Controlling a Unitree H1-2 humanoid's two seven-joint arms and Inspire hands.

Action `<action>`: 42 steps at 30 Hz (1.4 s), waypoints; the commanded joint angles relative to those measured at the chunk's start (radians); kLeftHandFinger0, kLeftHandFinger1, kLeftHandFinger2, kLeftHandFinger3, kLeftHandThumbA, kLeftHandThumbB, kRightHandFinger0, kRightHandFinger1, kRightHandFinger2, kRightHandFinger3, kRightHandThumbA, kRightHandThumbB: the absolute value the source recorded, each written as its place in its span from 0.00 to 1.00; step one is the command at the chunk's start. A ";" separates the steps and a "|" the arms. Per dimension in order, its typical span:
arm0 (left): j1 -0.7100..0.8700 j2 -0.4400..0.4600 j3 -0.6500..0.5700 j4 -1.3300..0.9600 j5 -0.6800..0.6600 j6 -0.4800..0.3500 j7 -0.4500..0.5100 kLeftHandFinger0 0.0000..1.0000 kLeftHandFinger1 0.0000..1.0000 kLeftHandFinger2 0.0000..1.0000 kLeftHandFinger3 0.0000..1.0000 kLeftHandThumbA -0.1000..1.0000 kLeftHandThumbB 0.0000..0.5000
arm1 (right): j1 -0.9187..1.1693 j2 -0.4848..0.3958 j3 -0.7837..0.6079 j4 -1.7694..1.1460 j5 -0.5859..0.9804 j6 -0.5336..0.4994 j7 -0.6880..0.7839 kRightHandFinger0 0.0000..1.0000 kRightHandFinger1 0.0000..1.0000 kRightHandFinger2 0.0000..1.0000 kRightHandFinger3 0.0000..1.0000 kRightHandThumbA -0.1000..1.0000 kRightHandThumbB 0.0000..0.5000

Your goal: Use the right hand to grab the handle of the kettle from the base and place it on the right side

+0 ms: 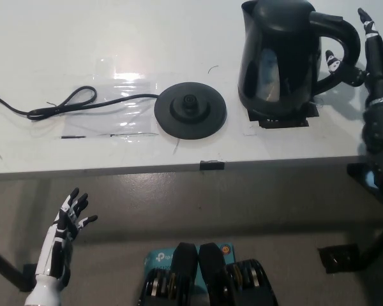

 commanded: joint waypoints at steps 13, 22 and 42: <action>-0.023 0.019 0.017 -0.003 -0.011 -0.030 -0.004 0.84 1.00 1.00 1.00 1.00 1.00 | 0.114 -0.062 -0.191 -0.502 0.369 0.095 0.427 1.00 1.00 1.00 1.00 0.87 1.00; -0.039 0.025 0.020 0.003 -0.013 -0.026 -0.006 0.84 1.00 1.00 1.00 1.00 1.00 | 0.309 -0.045 -0.289 -0.913 0.442 0.095 0.375 1.00 1.00 1.00 1.00 0.95 1.00; -0.073 0.041 0.015 0.007 -0.016 -0.007 -0.018 0.92 1.00 1.00 1.00 1.00 1.00 | 1.004 0.168 -0.179 -1.516 0.039 -0.112 0.313 1.00 1.00 1.00 1.00 1.00 0.72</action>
